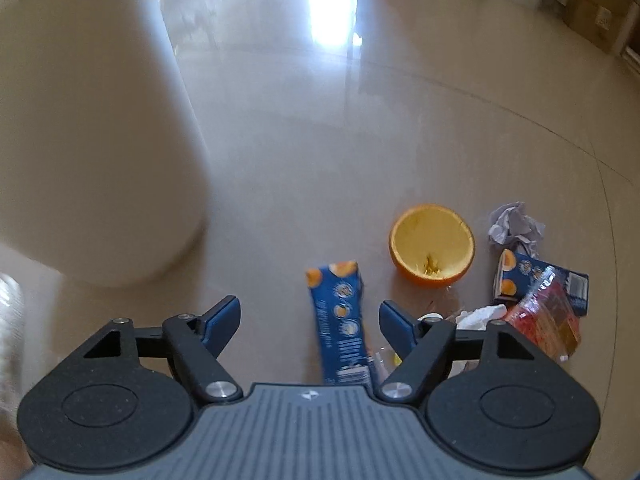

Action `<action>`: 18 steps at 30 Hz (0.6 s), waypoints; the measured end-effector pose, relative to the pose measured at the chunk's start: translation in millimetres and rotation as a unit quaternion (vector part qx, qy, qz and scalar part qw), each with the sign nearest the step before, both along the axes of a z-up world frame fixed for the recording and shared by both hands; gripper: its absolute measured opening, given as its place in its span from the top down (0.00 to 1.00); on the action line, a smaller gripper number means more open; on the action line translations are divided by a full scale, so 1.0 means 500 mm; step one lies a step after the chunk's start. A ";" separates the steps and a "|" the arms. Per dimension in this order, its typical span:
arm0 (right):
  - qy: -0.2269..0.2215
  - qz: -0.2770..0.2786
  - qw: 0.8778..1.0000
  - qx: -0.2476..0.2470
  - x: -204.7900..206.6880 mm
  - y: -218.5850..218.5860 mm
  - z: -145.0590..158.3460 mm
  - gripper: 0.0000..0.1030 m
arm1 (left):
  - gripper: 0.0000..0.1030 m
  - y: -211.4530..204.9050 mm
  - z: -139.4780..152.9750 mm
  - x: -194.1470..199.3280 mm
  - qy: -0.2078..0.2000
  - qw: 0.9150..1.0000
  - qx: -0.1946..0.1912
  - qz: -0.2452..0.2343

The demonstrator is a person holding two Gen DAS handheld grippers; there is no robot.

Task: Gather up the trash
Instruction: 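Move the right tool to the blue juice carton and grasp it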

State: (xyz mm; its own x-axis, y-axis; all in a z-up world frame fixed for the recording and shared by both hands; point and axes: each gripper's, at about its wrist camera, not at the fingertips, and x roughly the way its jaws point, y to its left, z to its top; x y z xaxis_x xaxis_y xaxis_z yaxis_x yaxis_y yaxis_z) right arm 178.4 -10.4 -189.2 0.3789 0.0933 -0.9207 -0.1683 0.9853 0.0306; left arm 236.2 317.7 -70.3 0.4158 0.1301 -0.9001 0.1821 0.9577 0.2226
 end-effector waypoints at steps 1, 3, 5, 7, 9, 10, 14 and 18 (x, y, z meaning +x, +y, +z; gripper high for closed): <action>0.005 0.001 1.000 -0.013 0.006 0.003 -0.018 0.24 | 0.88 0.000 0.000 0.000 0.000 1.000 0.000 0.000; 0.018 0.007 1.000 -0.025 0.024 0.010 -0.051 0.26 | 0.88 0.001 0.000 0.000 0.000 1.000 0.000 0.001; 0.028 0.003 0.999 -0.029 0.033 0.007 -0.073 0.26 | 0.88 0.000 0.000 0.000 0.000 1.000 -0.001 0.002; 0.039 -0.004 0.999 -0.027 0.041 0.004 -0.093 0.26 | 0.88 0.000 0.001 0.000 0.000 1.000 -0.001 0.003; 0.049 -0.010 0.999 -0.020 0.047 0.002 -0.108 0.28 | 0.88 0.000 0.001 0.000 0.000 1.000 -0.001 0.003; 0.056 -0.013 0.998 -0.015 0.049 0.001 -0.114 0.31 | 0.88 0.000 0.001 0.000 0.000 1.000 -0.001 0.003; 0.080 -0.015 0.997 -0.007 0.044 -0.004 -0.136 0.33 | 0.88 0.001 0.001 -0.001 0.000 1.000 -0.002 0.002; 0.094 -0.006 0.995 -0.020 0.033 -0.008 -0.151 0.44 | 0.88 0.001 0.001 -0.001 0.000 1.000 -0.002 0.002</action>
